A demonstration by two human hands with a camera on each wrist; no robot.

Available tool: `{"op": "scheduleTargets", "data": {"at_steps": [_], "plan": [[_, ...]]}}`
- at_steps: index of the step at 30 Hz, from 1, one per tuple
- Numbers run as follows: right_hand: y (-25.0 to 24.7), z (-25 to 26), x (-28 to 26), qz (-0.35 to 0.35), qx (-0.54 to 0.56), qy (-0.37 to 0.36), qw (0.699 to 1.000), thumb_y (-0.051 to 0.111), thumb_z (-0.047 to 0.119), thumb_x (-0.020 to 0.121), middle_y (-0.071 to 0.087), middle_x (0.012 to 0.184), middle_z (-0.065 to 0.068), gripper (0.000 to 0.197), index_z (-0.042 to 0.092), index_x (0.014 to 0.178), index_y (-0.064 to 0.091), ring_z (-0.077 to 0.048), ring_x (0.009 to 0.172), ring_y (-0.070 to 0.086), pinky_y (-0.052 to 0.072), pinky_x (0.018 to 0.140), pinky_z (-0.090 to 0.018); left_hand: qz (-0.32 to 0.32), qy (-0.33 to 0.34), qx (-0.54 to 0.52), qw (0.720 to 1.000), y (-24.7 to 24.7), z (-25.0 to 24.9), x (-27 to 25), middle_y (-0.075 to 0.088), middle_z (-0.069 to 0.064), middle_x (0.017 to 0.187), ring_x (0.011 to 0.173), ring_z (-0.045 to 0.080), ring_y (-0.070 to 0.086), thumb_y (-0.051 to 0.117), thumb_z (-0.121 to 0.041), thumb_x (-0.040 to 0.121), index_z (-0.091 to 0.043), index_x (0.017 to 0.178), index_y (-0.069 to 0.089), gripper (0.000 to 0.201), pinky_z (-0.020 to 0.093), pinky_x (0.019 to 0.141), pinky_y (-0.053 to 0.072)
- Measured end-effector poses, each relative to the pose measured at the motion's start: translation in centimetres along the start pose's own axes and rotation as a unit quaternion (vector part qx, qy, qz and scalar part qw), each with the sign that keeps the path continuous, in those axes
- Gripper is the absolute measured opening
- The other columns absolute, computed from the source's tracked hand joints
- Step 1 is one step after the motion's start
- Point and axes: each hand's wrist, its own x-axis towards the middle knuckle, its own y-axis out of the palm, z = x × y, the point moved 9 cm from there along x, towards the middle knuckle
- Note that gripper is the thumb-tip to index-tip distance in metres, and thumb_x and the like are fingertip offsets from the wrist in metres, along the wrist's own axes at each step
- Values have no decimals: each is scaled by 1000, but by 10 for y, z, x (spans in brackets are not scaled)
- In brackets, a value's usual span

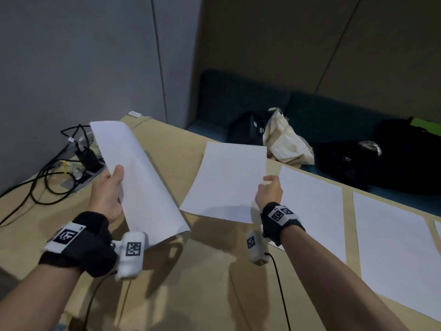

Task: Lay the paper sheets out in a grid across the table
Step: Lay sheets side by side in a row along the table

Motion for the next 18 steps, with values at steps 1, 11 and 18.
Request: {"op": "scheduleTargets", "data": {"at_steps": [1,11,18], "plan": [[6,-2,0,13,-28,-8,1000,36,-2,92,61,114,-22,29,0,115,55,-33,98,59,44,78,-31,3,7,-4,1000,-2,-2,1,61,-9,99,89,9,59,38,-20,100,-26,91,56,21,35,89,43],[39,-24,5,129,-250,-11,960,57,13,86,39,140,-19,49,-1,131,45,-34,124,44,37,101,-35,26,8,-5,1000,-2,5,11,63,-7,107,95,12,61,39,-20,100,-25,99,59,21,30,79,48],[68,-8,-33,221,-454,-202,839,54,42,85,22,153,-4,53,31,136,44,-25,140,23,16,113,-45,38,-2,-17,999,10,13,13,66,-8,101,85,7,65,40,-20,100,-22,98,60,21,23,71,57]]}}
